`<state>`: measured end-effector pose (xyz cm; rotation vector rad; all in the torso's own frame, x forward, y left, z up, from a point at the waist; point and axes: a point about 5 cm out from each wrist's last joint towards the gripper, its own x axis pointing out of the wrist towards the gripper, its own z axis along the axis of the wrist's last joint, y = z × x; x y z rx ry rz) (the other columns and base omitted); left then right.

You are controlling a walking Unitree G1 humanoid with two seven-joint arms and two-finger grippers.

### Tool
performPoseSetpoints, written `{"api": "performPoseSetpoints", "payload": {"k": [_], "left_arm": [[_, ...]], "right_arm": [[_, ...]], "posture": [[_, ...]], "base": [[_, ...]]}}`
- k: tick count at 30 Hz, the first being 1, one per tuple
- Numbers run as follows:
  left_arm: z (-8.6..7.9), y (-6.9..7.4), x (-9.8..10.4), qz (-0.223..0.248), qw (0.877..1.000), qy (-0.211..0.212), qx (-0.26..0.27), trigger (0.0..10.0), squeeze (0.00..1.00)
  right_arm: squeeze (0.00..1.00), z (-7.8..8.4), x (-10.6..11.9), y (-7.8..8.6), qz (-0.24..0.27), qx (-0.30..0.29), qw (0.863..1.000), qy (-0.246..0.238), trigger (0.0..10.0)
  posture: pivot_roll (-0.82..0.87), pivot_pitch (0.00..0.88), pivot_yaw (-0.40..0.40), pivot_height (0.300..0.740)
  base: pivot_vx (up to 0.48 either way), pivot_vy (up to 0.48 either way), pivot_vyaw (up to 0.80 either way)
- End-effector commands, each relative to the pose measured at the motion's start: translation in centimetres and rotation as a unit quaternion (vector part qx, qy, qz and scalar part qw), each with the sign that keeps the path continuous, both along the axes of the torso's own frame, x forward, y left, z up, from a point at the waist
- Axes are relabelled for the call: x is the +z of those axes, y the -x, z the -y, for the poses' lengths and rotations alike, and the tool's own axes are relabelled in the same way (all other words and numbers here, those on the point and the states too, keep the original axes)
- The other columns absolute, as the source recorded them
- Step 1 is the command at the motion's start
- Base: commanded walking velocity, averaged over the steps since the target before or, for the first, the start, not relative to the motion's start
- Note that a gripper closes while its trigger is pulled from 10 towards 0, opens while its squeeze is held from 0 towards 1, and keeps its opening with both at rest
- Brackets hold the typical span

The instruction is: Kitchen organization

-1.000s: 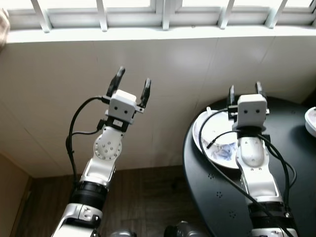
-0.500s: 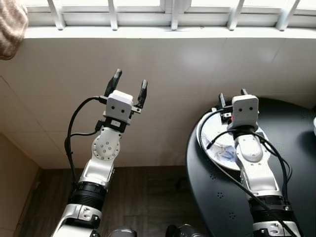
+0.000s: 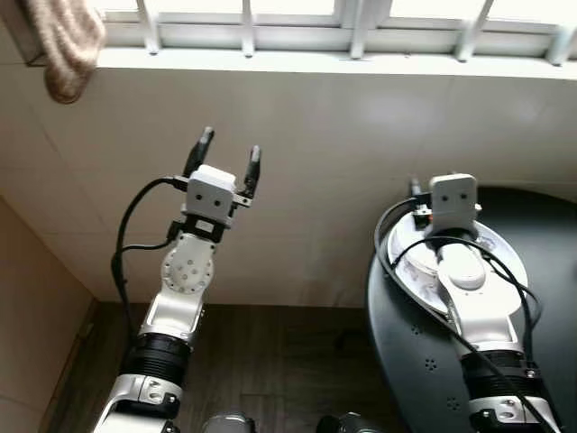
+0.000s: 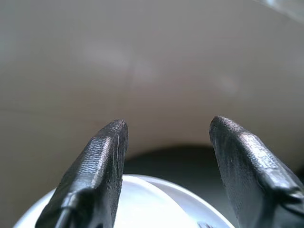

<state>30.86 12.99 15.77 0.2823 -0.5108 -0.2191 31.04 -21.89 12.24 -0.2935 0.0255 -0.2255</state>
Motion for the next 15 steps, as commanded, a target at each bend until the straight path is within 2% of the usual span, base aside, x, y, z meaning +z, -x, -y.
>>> {"api": "performPoseSetpoints", "payload": {"k": [1,6,9,15], "left_arm": [[0.0,-0.1,0.1,-0.001,1.000,-0.005,-0.001,10.0,0.00],[0.0,-0.2,0.0,-0.004,1.000,-0.006,-0.002,10.0,0.00],[0.2,-0.2,-0.1,-0.006,1.000,-0.006,-0.005,10.0,0.00],[0.1,-0.3,0.0,-0.006,1.000,-0.004,-0.001,10.0,0.00]], "right_arm": [[0.00,0.6,-0.4,-0.1,-0.019,-0.010,1.000,-0.013,10.0],[0.00,-0.5,-1.7,-0.4,-0.086,0.068,0.993,-0.030,10.0],[0.00,0.2,-1.8,-0.9,-0.097,0.068,0.993,-0.014,10.0],[0.00,0.8,-1.4,-1.4,-0.111,0.084,0.990,-0.018,10.0]], "posture": [[0.07,0.000,-0.042,0.740],[0.06,0.000,-0.038,0.740],[0.06,0.000,-0.039,0.740],[0.07,0.000,-0.042,0.740]], "base": [[0.000,0.000,0.00],[0.000,0.000,0.00],[0.000,0.000,0.00],[0.000,0.000,0.00]]}}
